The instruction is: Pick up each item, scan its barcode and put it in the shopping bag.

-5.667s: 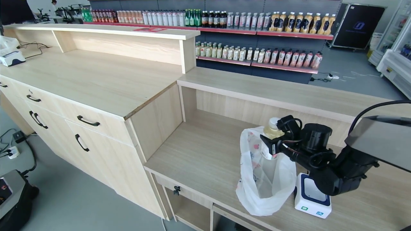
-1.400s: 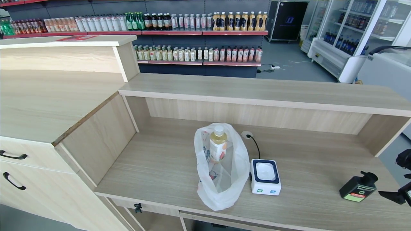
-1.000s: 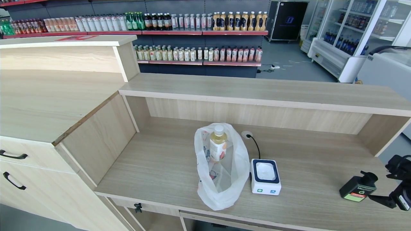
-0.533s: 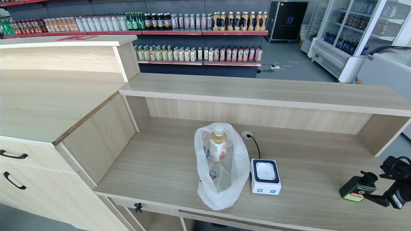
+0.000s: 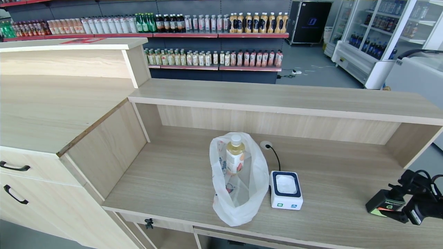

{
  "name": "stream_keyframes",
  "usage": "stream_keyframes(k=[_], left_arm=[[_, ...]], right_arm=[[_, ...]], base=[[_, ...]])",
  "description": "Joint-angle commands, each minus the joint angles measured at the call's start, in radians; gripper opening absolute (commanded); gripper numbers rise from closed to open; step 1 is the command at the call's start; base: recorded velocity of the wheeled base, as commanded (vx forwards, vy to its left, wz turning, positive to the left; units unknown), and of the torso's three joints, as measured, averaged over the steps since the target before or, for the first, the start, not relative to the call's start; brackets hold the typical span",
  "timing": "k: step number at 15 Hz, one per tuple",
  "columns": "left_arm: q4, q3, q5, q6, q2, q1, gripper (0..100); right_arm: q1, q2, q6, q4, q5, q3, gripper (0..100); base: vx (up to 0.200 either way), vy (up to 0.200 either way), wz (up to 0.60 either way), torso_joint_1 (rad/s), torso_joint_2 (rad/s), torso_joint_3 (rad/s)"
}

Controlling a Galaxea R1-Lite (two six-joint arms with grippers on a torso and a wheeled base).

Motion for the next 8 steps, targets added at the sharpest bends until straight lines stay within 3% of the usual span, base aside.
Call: stream_keyframes(k=[1, 8], left_arm=[[0.001, 0.0, 0.0, 0.0, 0.0, 0.0, 100], [0.0, 0.0, 0.0, 0.0, 0.0, 0.0, 100]], right_arm=[[0.014, 0.025, 0.0, 0.0, 0.001, -0.017, 100], [0.062, 0.087, 0.001, -0.042, 0.015, -0.069, 100]], base=[[0.0, 0.0, 0.0, 0.0, 0.0, 0.0], [0.0, 0.0, 0.0, 0.0, 0.0, 0.0]])
